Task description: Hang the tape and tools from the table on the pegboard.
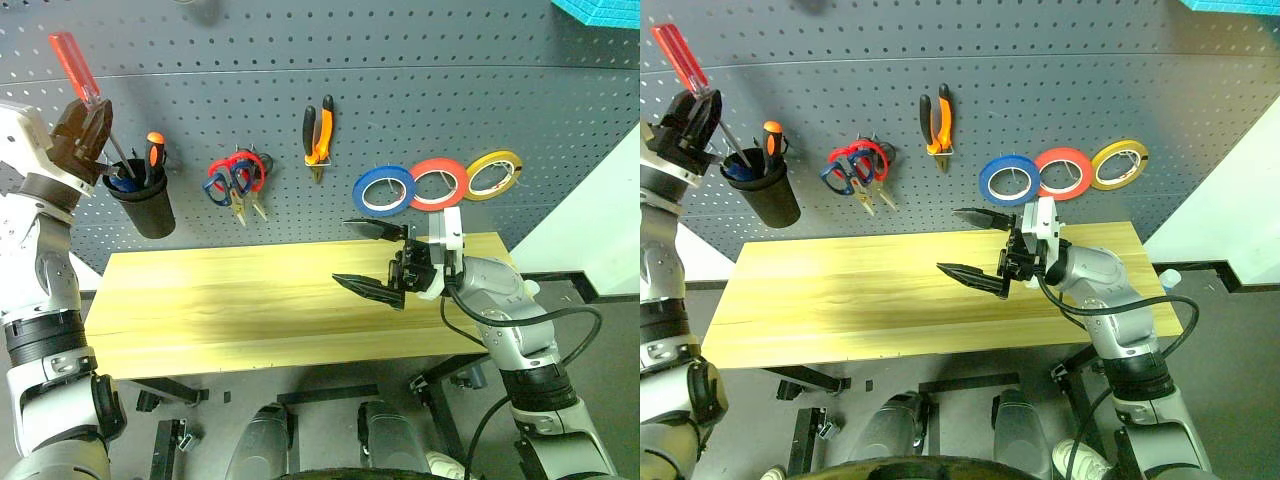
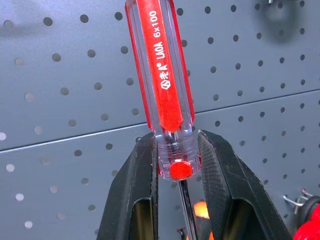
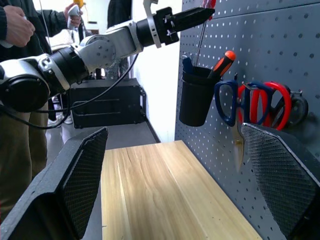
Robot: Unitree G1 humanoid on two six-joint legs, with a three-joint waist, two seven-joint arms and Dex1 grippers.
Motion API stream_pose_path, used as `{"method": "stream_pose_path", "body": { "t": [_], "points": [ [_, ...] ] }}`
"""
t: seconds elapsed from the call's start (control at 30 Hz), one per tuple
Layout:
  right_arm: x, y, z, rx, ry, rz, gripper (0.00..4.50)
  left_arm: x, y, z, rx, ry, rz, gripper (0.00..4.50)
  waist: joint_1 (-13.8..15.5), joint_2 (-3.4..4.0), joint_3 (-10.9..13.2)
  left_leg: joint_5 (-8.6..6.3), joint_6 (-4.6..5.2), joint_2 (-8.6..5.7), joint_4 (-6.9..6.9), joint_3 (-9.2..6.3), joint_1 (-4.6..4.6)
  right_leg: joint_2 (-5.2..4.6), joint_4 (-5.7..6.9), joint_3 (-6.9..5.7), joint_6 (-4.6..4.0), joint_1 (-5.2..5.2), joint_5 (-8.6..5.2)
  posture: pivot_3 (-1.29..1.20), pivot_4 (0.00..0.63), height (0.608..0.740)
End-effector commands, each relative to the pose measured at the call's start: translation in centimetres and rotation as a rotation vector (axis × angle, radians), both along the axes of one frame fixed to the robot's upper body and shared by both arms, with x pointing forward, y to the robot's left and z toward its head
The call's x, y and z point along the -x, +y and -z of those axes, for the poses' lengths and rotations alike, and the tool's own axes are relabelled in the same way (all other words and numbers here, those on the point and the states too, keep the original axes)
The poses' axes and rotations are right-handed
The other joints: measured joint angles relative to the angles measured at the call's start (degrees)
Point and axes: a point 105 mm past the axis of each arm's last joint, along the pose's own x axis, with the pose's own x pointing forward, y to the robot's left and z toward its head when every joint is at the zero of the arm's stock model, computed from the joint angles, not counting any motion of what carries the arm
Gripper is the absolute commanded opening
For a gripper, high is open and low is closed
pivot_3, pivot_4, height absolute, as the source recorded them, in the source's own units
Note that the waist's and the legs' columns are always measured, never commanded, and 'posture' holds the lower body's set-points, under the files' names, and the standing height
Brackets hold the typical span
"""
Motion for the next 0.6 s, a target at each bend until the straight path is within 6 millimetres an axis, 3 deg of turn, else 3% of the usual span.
{"method": "stream_pose_path", "body": {
  "t": [0.03, 0.33, 0.6],
  "points": [
    [0.2, -0.3, -0.9, -0.009, -0.046, 0.004, 4.5, 0.4, -0.2, -2.1, -0.061, -0.08, -0.005, 0.81, 0.0, -0.03, -0.2, 0.0, 0.0, 0.0, 0.0, 0.0, 0.0, 0.0, 0.0, 0.0, 0.0, 0.0, 0.0, -0.05, 0.036, 0.74],
    [0.1, -0.3, -0.8, -0.006, -0.042, 0.008, 4.5, -0.5, 0.1, -0.8, -0.14, -0.06, -0.022, 0.81, -0.1, -0.08, -0.6, 0.01, -0.01, 0.0, 0.02, 0.0, 0.03, 0.0, 0.08, 0.01, -0.01, 0.0, 0.01, -0.05, 0.037, 0.74],
    [0.1, -0.5, -0.6, 0.001, -0.039, 0.016, 4.5, -0.4, 1.1, -0.6, -0.069, -0.065, -0.056, 3.35, -0.1, -0.09, -0.6, 0.02, -0.01, 0.0, 0.21, 0.0, 0.03, 0.0, 0.2, 0.01, 0.0, 0.05, 0.02, -0.05, 0.04, 0.74]
  ]
}}
